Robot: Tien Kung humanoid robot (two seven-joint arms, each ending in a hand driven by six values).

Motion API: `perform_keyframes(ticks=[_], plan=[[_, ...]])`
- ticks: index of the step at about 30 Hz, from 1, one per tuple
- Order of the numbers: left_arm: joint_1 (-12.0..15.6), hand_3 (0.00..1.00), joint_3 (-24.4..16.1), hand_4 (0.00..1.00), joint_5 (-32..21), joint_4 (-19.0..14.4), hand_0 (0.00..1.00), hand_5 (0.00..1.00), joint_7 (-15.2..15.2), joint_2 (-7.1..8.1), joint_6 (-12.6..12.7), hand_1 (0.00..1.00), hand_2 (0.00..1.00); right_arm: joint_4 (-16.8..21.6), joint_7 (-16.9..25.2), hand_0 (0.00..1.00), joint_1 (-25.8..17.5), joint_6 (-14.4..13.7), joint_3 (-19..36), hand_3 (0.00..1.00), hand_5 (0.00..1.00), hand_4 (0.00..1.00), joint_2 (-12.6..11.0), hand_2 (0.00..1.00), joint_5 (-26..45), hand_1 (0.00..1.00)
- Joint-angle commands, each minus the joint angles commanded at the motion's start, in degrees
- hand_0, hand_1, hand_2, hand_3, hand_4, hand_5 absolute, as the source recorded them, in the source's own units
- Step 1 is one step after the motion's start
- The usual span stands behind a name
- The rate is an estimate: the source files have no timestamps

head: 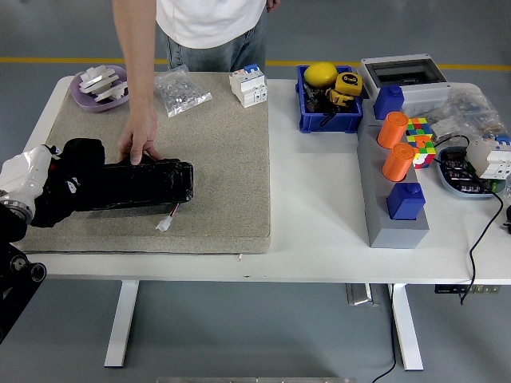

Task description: Pick the rag up,wipe the panel,place it on the desk

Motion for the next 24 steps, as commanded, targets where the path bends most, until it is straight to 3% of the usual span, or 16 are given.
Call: perform_keyframes(ticks=[12, 24], plan=[[-0.63, 0.528, 5.22, 0.447, -1.70, -1.98, 0.249, 0.002, 0.45, -0.98, 1.56, 0.152, 0.535, 0.13, 0.00, 0.873, 0.06, 0.08, -0.19, 0.781, 0.998, 0.998, -0.17, 0.772, -0.12, 0.777], [-4.25, 0.528, 11.58, 0.455, -3.33, -0.69, 0.249, 0.002, 0.88, -2.97, 1.70, 0.150, 0.533, 0.27, -0.08, 0.874, 0.02, 0.24, 0.03, 0.781, 0.998, 0.998, -0.19, 0.772, -0.49, 0.777]])
